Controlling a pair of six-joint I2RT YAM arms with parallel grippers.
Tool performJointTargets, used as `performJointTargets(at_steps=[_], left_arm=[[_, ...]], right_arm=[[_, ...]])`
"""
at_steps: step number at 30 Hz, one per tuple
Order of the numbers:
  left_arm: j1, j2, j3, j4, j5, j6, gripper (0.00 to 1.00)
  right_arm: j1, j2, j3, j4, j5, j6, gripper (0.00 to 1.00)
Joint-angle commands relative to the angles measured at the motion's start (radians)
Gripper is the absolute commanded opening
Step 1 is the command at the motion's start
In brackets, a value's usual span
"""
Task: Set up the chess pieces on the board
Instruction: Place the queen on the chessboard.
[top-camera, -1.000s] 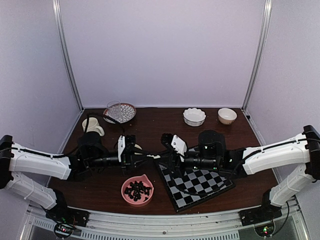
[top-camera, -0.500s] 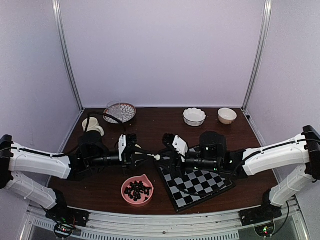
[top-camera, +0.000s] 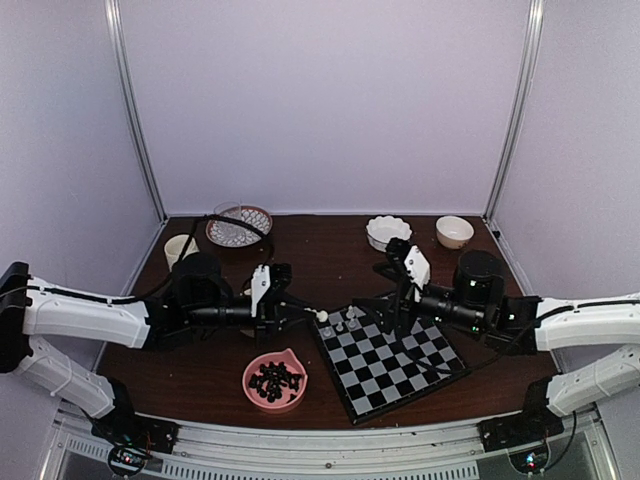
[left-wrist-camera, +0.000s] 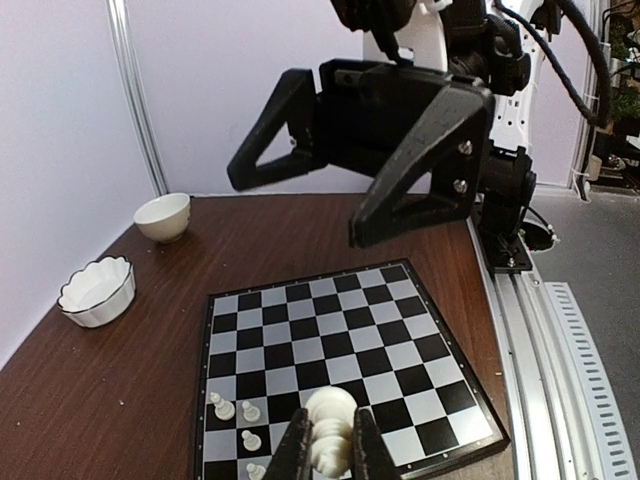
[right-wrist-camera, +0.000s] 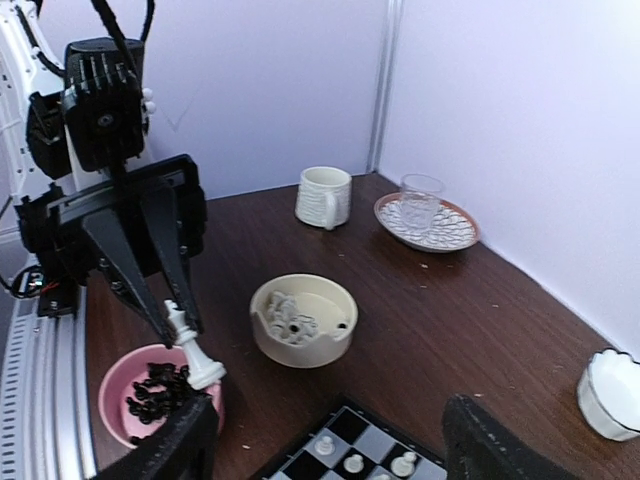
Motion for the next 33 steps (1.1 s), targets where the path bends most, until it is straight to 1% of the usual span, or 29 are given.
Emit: performJointTargets(at_steps=[1,2,4,6,7,8,9,11,14,16,20,25,33], left_arm=[[-0.006,0.050,0.094,-0.107,0.005,0.018,0.00],[-0.008,0.063,0.112,-0.127,0.006,0.016,0.00],[-0.015,0.091,0.147,-0.165,0.000,0.013,0.00],[-0.024,0.118,0.190,-0.218,-0.014,0.005,0.00],[-0.031,0.131,0.214,-0.246,-0.022,0.003,0.00],[-0.038,0.147,0.231,-0.268,-0.028,0.003,0.00],[-0.046,0.163,0.249,-0.287,-0.032,0.005,0.00],[-0.061,0.195,0.282,-0.314,-0.041,0.012,0.00],[-0.076,0.249,0.339,-0.360,-0.054,0.012,0.00],[-0.081,0.297,0.383,-0.400,-0.069,0.008,0.00],[-0.084,0.384,0.488,-0.499,-0.092,-0.023,0.00],[-0.105,0.471,0.562,-0.536,-0.123,-0.021,0.00],[-0.123,0.603,0.651,-0.598,-0.152,-0.026,0.00]], right_arm=[[-0.022,-0.094,-0.077,-0.016,0.259,0.072,0.86],[-0.024,-0.109,-0.091,-0.009,0.344,0.105,0.91],[-0.027,-0.126,-0.105,-0.016,0.479,0.166,0.97],[-0.031,-0.123,-0.094,-0.067,0.616,0.257,0.99],[-0.035,-0.113,-0.065,-0.123,0.715,0.346,1.00],[-0.041,-0.102,-0.038,-0.191,0.760,0.403,1.00],[-0.062,-0.089,-0.005,-0.263,0.758,0.438,1.00],[-0.095,-0.071,0.048,-0.376,0.700,0.476,1.00],[-0.124,-0.070,0.075,-0.452,0.640,0.501,1.00],[-0.134,-0.085,0.075,-0.477,0.630,0.498,1.00],[-0.147,-0.155,0.022,-0.430,0.614,0.472,0.99],[-0.159,-0.240,-0.058,-0.358,0.641,0.470,1.00],[-0.165,-0.243,-0.076,-0.344,0.654,0.479,1.00]])
